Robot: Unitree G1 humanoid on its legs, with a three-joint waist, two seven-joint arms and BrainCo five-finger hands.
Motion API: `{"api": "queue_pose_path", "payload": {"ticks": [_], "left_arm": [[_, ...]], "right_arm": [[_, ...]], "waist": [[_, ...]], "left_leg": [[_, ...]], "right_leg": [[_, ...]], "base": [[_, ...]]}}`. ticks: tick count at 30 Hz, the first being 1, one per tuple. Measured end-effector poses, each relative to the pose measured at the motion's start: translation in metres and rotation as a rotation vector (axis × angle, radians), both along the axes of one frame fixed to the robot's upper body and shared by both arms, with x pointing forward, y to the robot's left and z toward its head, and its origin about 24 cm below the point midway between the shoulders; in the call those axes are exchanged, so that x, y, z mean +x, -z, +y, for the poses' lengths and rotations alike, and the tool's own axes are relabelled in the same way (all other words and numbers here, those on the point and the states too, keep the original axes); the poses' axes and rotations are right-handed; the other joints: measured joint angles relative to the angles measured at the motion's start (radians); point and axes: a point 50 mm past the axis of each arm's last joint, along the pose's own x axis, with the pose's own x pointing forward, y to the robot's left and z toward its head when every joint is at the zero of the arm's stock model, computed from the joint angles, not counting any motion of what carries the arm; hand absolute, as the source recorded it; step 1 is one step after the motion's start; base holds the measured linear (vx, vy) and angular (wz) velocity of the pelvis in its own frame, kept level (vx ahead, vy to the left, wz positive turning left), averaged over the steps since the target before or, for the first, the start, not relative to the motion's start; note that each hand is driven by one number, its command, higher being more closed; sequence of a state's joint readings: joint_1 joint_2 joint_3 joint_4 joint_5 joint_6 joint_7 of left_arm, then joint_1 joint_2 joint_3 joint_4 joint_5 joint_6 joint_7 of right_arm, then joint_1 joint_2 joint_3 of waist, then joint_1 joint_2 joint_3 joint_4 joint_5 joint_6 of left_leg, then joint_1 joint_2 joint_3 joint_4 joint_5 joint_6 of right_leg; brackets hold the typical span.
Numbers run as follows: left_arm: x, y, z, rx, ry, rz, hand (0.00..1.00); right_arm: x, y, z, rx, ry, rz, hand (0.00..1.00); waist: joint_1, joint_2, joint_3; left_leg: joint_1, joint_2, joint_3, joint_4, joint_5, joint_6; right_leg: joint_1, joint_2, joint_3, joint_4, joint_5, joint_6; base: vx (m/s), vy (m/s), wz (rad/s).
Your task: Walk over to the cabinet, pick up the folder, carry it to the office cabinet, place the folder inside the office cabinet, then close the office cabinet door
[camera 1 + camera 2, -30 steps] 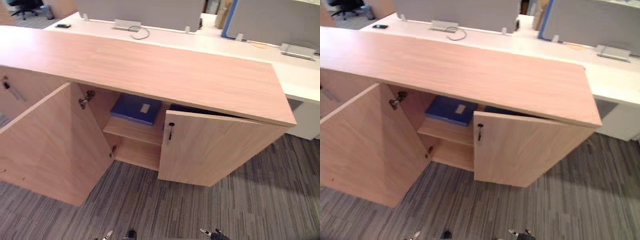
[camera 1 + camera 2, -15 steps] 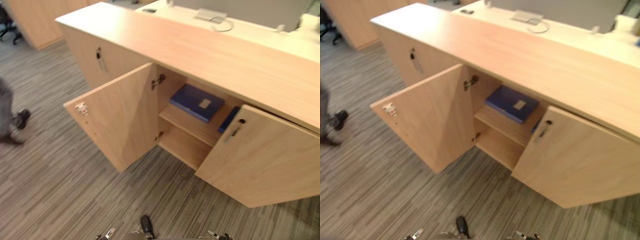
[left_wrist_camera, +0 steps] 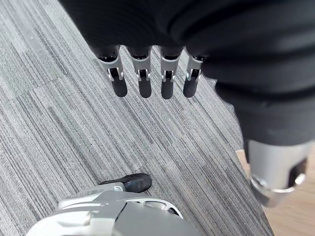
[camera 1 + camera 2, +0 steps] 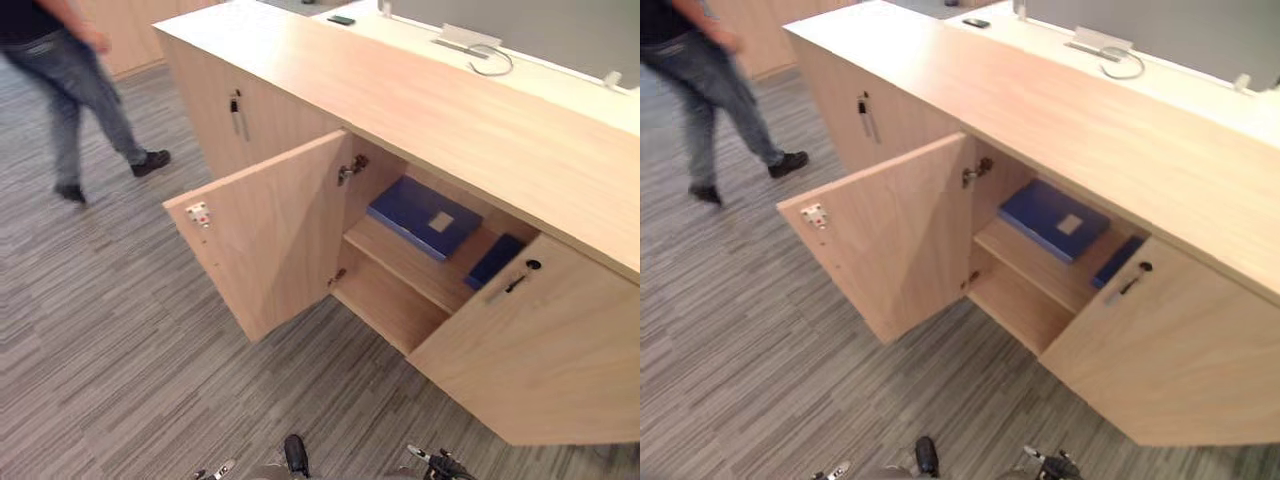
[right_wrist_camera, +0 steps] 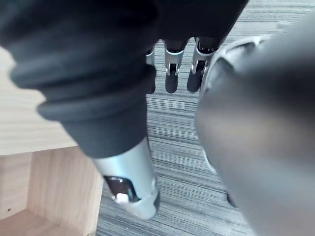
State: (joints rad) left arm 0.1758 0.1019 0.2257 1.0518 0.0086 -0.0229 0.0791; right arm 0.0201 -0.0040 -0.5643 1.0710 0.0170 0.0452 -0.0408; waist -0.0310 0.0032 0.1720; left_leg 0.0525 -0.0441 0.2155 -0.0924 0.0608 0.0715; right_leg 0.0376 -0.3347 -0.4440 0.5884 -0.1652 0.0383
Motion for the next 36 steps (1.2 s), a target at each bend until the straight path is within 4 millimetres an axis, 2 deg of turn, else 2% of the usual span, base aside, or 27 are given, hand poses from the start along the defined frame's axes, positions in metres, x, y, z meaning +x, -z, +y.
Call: {"api": "queue_pose_path", "payload": {"ticks": [1,3,5,6,7,8,10,13,16,25,30,32,34,36], "left_arm": [[0.000,0.000,0.000,0.000,0.002,0.000,0.00],[-0.003,0.001,-0.001,-0.002,0.000,0.009,0.00],[-0.006,0.001,0.000,-0.002,-0.008,0.019,0.00],[-0.008,0.001,0.002,0.007,-0.014,0.023,0.00],[-0.012,0.000,0.008,0.020,-0.039,0.029,0.00],[-0.013,0.001,0.006,0.014,-0.050,0.031,0.00],[-0.020,0.002,0.003,0.003,-0.082,0.041,0.00],[-0.017,0.002,0.004,0.004,-0.085,0.034,0.00],[-0.015,0.001,0.005,0.005,-0.091,0.028,0.00],[-0.011,0.001,0.004,-0.022,-0.139,-0.001,0.00],[0.008,-0.002,0.008,-0.057,-0.149,-0.057,0.00],[0.021,-0.004,0.011,-0.079,-0.138,-0.086,0.00],[0.044,-0.011,0.020,-0.075,-0.132,-0.138,0.00],[0.075,-0.026,0.039,-0.026,-0.104,-0.226,0.00]], "right_arm": [[0.000,0.000,0.000,-0.003,-0.012,0.000,0.00],[0.000,0.000,0.001,-0.002,-0.022,0.000,0.00],[0.001,0.000,0.001,-0.004,-0.038,0.002,0.00],[-0.003,0.001,0.003,0.003,-0.037,0.015,0.00],[-0.008,0.004,0.008,0.024,-0.030,0.036,0.00],[-0.009,0.004,0.008,0.024,-0.029,0.040,0.00],[-0.010,0.004,0.005,0.018,-0.029,0.043,0.00],[-0.014,0.005,0.005,0.022,-0.029,0.061,0.00],[-0.017,0.007,0.005,0.026,-0.030,0.077,0.00],[-0.003,0.005,0.009,0.030,-0.046,0.046,0.00],[-0.007,0.005,0.008,0.031,-0.035,0.056,0.00],[-0.012,0.006,0.005,0.028,-0.012,0.062,0.00],[-0.022,0.007,0.001,0.028,0.013,0.083,0.00],[-0.033,0.008,-0.001,0.027,0.020,0.112,0.00]], "waist": [[0.000,0.000,0.000],[0.001,0.001,0.001],[-0.001,-0.002,0.001],[0.002,-0.019,-0.005],[0.010,-0.055,-0.013],[0.014,-0.046,-0.018],[0.020,-0.028,-0.033],[0.019,-0.028,-0.036],[0.018,-0.031,-0.035],[0.022,-0.031,-0.034],[0.019,-0.029,-0.031],[0.016,-0.022,-0.027],[-0.001,-0.019,-0.025],[-0.011,-0.015,-0.023]], "left_leg": [[0.000,0.004,-0.018,0.000,0.001,-0.002],[0.000,0.016,-0.081,0.000,0.009,-0.013],[-0.002,0.021,-0.118,0.000,0.015,-0.026],[-0.002,0.015,-0.138,0.000,0.017,-0.038],[0.001,-0.002,-0.158,0.000,0.017,-0.048],[-0.002,0.010,-0.161,0.000,0.018,-0.058],[-0.023,0.058,-0.161,0.000,0.025,-0.093],[-0.048,0.096,-0.189,0.000,0.033,-0.117],[-0.049,0.104,-0.222,0.001,0.039,-0.131],[-0.054,0.096,-0.253,0.003,0.050,-0.137],[-0.069,0.092,-0.268,-0.001,0.060,-0.136],[-0.070,0.093,-0.231,-0.001,0.050,-0.123],[-0.070,0.099,-0.184,-0.001,0.049,-0.121],[-0.070,0.101,-0.154,-0.001,0.048,-0.120]], "right_leg": [[-0.021,0.017,0.055,0.011,-0.023,0.010],[-0.085,0.093,0.216,-0.027,-0.066,0.049],[-0.092,0.127,0.265,-0.117,-0.064,0.053],[-0.090,0.136,0.266,-0.209,-0.041,0.044],[-0.086,0.123,0.255,-0.276,-0.001,0.063],[-0.085,0.133,0.249,-0.284,-0.001,0.061],[-0.081,0.187,0.226,-0.352,0.013,0.038],[-0.051,0.236,0.188,-0.418,0.033,0.014],[-0.011,0.250,0.143,-0.453,0.033,0.013],[0.020,0.244,0.101,-0.475,0.039,0.016],[0.019,0.241,0.084,-0.484,0.051,0.014],[0.026,0.241,0.083,-0.502,0.055,0.022],[0.033,0.238,0.069,-0.519,0.055,0.022],[0.041,0.235,0.071,-0.532,0.055,0.022]], "base": [[-0.03,-0.053,0.99],[-0.02,-0.134,0.92],[-0.02,-0.162,0.76],[0.01,-0.258,0.85],[0.03,-0.271,0.61],[0.08,-0.273,0.27],[0.08,-0.181,-0.03],[0.09,-0.195,0.20],[0.07,-0.111,0.43],[0.00,0.006,0.19],[-0.12,0.034,0.12],[-0.13,0.046,0.03],[-0.06,0.034,0.22],[-0.02,0.036,0.07]]}}
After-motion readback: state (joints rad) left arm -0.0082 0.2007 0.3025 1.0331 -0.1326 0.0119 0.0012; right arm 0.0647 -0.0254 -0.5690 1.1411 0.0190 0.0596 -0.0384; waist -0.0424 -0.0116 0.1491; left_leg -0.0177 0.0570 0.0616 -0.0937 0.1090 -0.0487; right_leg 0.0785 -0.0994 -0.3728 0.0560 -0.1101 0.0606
